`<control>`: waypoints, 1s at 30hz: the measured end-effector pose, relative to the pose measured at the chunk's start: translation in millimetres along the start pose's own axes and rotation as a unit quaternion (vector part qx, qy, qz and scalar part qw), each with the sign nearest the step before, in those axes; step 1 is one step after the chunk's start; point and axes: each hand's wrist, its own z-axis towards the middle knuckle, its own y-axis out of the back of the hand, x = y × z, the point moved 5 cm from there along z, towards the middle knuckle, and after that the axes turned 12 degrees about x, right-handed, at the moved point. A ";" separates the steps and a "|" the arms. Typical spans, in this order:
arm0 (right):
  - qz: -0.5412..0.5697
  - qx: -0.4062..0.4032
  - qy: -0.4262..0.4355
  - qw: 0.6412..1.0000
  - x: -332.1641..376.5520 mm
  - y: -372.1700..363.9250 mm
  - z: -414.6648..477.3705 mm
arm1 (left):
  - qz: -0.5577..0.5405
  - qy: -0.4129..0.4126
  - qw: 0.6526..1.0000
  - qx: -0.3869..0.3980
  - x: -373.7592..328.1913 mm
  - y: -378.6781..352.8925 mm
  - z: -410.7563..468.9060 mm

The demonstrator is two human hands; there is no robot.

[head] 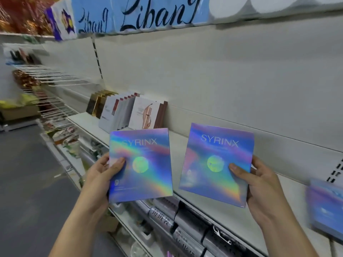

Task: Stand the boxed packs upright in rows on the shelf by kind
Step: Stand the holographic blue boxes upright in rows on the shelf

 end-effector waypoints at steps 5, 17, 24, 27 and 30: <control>-0.012 -0.042 0.021 0.999 -11.2 -44.2 13.9 | -0.021 0.036 0.997 0.066 -2.2 47.3 51.2; -0.025 -0.123 0.041 0.991 -44.5 -54.0 52.9 | 0.000 0.069 0.983 0.169 19.1 55.7 166.2; -0.008 -0.150 0.034 0.988 -66.4 -57.9 84.4 | 0.003 0.106 0.977 0.186 27.1 52.2 209.9; -0.014 -0.158 0.028 0.987 -71.5 -61.3 94.8 | -0.014 0.121 0.973 0.197 35.0 55.2 225.3; -0.016 -0.165 0.032 0.986 -72.3 -67.5 107.2 | -0.027 0.127 0.964 0.230 33.9 52.6 241.5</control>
